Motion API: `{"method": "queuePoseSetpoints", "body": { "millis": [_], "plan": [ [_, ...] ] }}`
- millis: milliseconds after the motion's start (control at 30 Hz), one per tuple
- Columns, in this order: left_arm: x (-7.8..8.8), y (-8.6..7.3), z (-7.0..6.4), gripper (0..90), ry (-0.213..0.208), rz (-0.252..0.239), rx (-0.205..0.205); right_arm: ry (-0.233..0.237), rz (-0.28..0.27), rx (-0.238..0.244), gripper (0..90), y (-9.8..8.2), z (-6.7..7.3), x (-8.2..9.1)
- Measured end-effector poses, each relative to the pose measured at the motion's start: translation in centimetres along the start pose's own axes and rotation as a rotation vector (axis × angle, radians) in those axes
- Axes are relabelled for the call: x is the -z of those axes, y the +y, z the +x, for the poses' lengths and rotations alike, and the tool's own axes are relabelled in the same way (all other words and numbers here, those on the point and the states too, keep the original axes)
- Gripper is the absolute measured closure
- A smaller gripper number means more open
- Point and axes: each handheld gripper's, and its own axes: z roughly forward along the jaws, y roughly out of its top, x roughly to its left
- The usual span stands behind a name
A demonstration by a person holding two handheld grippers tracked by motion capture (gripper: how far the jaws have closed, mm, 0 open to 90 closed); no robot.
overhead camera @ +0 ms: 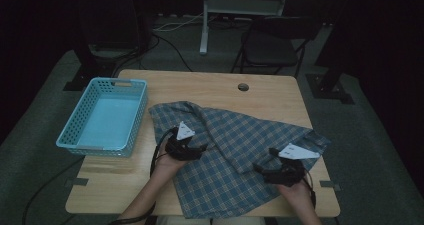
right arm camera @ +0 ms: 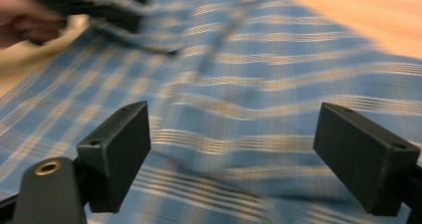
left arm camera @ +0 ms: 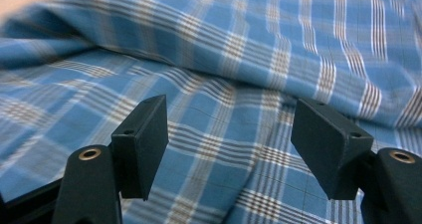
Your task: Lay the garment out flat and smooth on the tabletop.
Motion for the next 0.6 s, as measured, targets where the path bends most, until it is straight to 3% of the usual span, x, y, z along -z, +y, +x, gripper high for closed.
{"method": "queuePoseSetpoints", "body": {
  "millis": [133, 300, 367, 467, 600],
  "plan": [
    [-1.5, 0.4, -0.9, 31.6, -0.014, 0.046, -0.039, 0.064, 0.067, 0.055, 14.4, 0.0, 2.0, -2.3],
    [-3.3, 0.7, -1.7, 31.7, -0.010, 0.100, -0.090, 0.073, 0.186, 0.093, 14.4, -0.8, 2.7, -4.7],
    [-3.9, 0.7, -1.8, 31.7, 0.004, 0.116, -0.100, 0.062, 0.228, 0.113, 16.1, -1.0, 2.7, -5.3],
    [-4.2, 0.8, -1.4, 32.8, 0.016, 0.112, -0.080, 0.021, 0.252, 0.130, 23.7, -1.0, 2.5, -5.6],
    [-4.2, 0.7, -0.8, 43.6, 0.007, 0.092, -0.062, -0.011, 0.273, 0.162, 35.0, -0.6, 2.2, -5.7]
  ]
}}
